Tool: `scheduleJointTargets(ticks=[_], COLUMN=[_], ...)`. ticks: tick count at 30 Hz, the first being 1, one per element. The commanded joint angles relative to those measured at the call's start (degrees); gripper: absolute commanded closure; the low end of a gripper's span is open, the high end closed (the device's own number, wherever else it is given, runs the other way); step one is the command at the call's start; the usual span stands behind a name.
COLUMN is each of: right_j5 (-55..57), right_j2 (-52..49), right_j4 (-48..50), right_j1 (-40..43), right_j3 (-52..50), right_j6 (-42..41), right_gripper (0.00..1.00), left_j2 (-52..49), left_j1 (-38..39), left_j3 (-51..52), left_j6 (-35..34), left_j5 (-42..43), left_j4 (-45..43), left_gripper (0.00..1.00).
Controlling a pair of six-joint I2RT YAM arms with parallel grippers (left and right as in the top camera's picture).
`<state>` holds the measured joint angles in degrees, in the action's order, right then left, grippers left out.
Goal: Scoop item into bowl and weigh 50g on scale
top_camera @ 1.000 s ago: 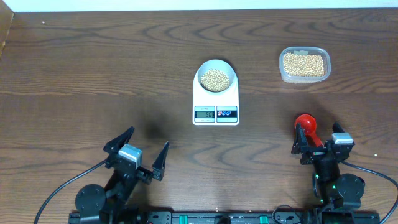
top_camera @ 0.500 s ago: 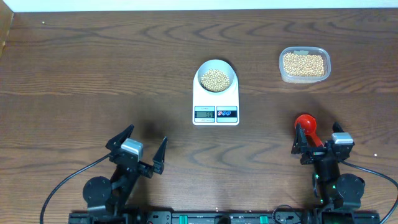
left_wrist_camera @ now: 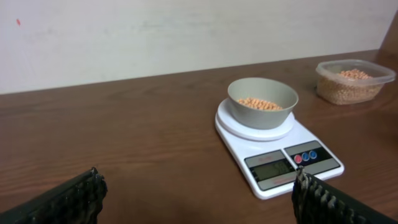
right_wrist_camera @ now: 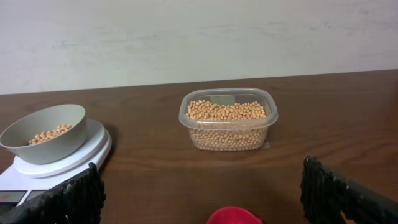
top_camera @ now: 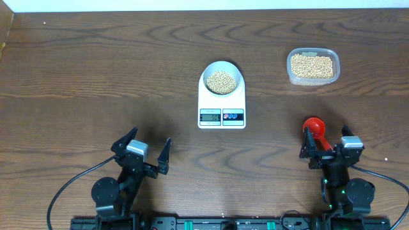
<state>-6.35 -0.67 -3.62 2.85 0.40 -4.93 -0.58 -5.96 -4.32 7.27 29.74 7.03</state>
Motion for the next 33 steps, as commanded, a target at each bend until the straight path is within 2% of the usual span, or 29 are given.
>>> scheduleJointTargets(ticks=[1, 10, 13, 31, 33], right_j5=[0.4, 0.4, 0.4, 0.4, 0.4], right_j2=[0.4, 0.4, 0.4, 0.4, 0.4], right_j4=[-0.2, -0.2, -0.2, -0.2, -0.2], right_j1=[-0.3, -0.3, -0.3, -0.3, -0.3], right_j3=[-0.1, -0.1, -0.1, -0.1, -0.1], right_j6=[0.8, 0.7, 0.8, 0.8, 0.8], right_gripper=[0.01, 0.01, 0.01, 0.01, 0.01], left_j2=[0.5, 0.5, 0.5, 0.5, 0.5], left_j1=[-0.1, -0.1, -0.1, -0.1, -0.1], left_j3=[1.4, 2.5, 4.2, 4.1, 4.1], left_j6=[-0.5, -0.5, -0.5, -0.5, -2.1], left_j5=[-0.9, -2.0, -2.0, -2.1, -2.3], left_j4=[-0.3, -1.5, -5.3, -4.8, -4.5], left_gripper=[0.02, 0.02, 0.02, 0.02, 0.02])
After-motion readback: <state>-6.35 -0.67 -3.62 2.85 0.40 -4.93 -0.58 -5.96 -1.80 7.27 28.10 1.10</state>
